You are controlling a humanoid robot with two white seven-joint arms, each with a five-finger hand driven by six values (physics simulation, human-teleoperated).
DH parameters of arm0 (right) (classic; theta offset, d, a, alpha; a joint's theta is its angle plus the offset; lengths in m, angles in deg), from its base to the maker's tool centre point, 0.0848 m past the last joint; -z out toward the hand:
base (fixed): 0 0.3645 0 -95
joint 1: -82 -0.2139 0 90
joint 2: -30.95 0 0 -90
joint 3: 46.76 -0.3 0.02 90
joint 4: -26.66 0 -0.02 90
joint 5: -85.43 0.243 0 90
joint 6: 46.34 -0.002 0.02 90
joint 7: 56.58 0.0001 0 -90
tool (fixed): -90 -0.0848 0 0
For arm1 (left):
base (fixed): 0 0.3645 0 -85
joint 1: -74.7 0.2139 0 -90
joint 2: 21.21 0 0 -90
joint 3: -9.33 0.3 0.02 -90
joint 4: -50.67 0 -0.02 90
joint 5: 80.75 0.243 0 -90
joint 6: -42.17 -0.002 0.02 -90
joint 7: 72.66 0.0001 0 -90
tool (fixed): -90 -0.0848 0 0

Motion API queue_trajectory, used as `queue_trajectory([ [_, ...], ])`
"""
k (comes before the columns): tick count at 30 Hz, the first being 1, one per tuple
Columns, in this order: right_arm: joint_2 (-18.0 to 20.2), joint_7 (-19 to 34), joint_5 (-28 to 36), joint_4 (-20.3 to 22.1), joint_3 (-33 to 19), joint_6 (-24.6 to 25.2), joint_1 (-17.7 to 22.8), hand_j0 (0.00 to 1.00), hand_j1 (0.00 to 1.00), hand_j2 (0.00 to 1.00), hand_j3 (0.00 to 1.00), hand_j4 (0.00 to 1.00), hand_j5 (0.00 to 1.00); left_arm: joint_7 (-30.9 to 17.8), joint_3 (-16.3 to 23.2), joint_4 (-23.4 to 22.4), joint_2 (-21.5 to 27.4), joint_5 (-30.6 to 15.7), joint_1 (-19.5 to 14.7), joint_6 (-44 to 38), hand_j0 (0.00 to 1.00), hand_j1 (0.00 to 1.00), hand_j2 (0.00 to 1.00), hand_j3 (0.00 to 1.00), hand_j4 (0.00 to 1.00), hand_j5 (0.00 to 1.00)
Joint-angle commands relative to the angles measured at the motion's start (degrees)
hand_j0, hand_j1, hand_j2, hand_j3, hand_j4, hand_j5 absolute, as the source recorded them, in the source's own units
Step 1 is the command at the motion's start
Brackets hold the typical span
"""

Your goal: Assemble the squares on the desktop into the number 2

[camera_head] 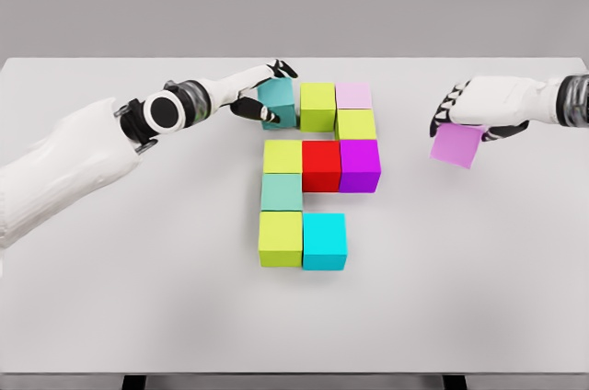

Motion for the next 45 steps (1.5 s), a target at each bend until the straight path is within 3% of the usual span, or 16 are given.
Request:
queue_trajectory([
  [1, 2.0, -0.03, 1.09, 4.91, -0.24, 0.18, 0.0, 0.71, 0.71, 0.71, 0.71, 0.71, 0.71, -0.03, 0.02, -0.07, -0.39, 0.28, 0.09, 0.14, 0.46, 0.46, 0.46, 0.46, 0.46, 0.46],
  [5, 3.76, -0.03, 1.98, 10.26, -0.24, 0.18, 2.19, 0.71, 0.71, 0.71, 0.71, 0.71, 0.71, -0.03, 0.02, 0.02, -0.56, 0.63, 0.09, 0.14, 0.47, 0.47, 0.47, 0.47, 0.47, 0.47],
  [8, 6.49, -0.03, 1.98, 16.69, -0.24, 0.18, 4.83, 0.71, 0.71, 0.71, 0.71, 0.71, 0.71, 0.06, 0.02, 0.55, -0.65, 1.15, 0.18, 0.14, 0.63, 0.63, 0.63, 0.63, 0.63, 0.63],
  [9, 6.49, -0.03, 2.06, 17.39, -0.24, 0.18, 5.27, 0.71, 0.71, 0.71, 0.71, 0.71, 0.71, 0.06, 0.02, 0.55, -0.65, 3.0, 0.18, 0.14, 0.69, 0.69, 0.69, 0.69, 0.69, 0.69],
  [14, 7.81, -0.03, 3.03, 20.73, -0.41, 0.18, 6.33, 0.72, 0.72, 0.72, 0.72, 0.72, 0.72, 0.15, -0.16, 0.55, -0.56, 3.35, 0.09, 0.14, 0.89, 0.89, 0.89, 0.89, 0.89, 0.89],
  [16, 8.16, -0.03, 4.52, 20.73, -0.41, 0.18, 6.77, 0.72, 0.72, 0.72, 0.72, 0.72, 0.72, 0.15, -0.16, 0.46, -0.56, 3.35, 0.09, 0.14, 0.93, 0.93, 0.93, 0.93, 0.93, 0.93],
  [17, 8.77, -0.03, 4.61, 20.64, -0.94, 0.18, 7.03, 0.77, 0.77, 0.77, 0.77, 0.77, 0.77, 0.15, -0.16, 0.46, -0.56, 3.35, 0.09, 0.06, 0.94, 0.94, 0.94, 0.94, 0.94, 0.94],
  [18, 9.3, -0.03, 4.61, 19.94, -3.22, 0.18, 7.3, 0.97, 0.97, 0.97, 0.97, 0.97, 0.97, 0.15, -0.16, 0.46, -0.56, 3.26, 0.09, 0.14, 0.94, 0.94, 0.94, 0.94, 0.94, 0.94],
  [19, 9.56, -0.03, 4.7, 17.67, -6.38, 0.18, 8.0, 1.0, 1.0, 1.0, 1.0, 1.0, 1.0, 0.15, -0.16, 0.46, -0.56, 3.26, 0.09, 0.06, 0.95, 0.95, 0.95, 0.95, 0.95, 0.95],
  [20, 8.78, -0.03, 5.75, 12.04, -10.78, 0.18, 8.35, 1.0, 1.0, 1.0, 1.0, 1.0, 1.0, 0.15, -0.25, 0.37, -0.65, 3.26, 0.0, 0.06, 0.95, 0.95, 0.95, 0.95, 0.95, 0.95],
  [22, 6.58, -0.03, 5.76, 5.18, -10.87, 0.18, 8.26, 1.0, 1.0, 1.0, 1.0, 1.0, 1.0, 0.15, -0.25, 0.28, -0.65, 3.18, 0.0, 0.06, 0.95, 0.95, 0.95, 0.95, 0.95, 0.95],
  [28, 2.18, -0.03, -1.36, -1.94, -7.53, 0.18, 7.56, 1.0, 1.0, 1.0, 1.0, 1.0, 1.0, 0.23, -0.95, -0.07, -1.09, 3.09, 0.09, -0.21, 0.95, 0.95, 0.95, 0.95, 0.95, 0.95],
  [33, 1.83, -0.03, -4.09, -4.05, -6.48, 0.18, 7.56, 1.0, 1.0, 1.0, 1.0, 1.0, 1.0, 0.41, -0.95, -1.03, -1.88, 3.18, 0.09, -0.39, 0.95, 0.95, 0.95, 0.95, 0.95, 0.95],
  [45, 2.71, -0.03, -4.53, -2.91, -2.26, 0.18, 8.0, 1.0, 1.0, 1.0, 1.0, 1.0, 1.0, 0.59, -0.95, -4.11, -3.81, 3.26, 0.09, -0.47, 0.95, 0.95, 0.95, 0.95, 0.95, 0.95],
])
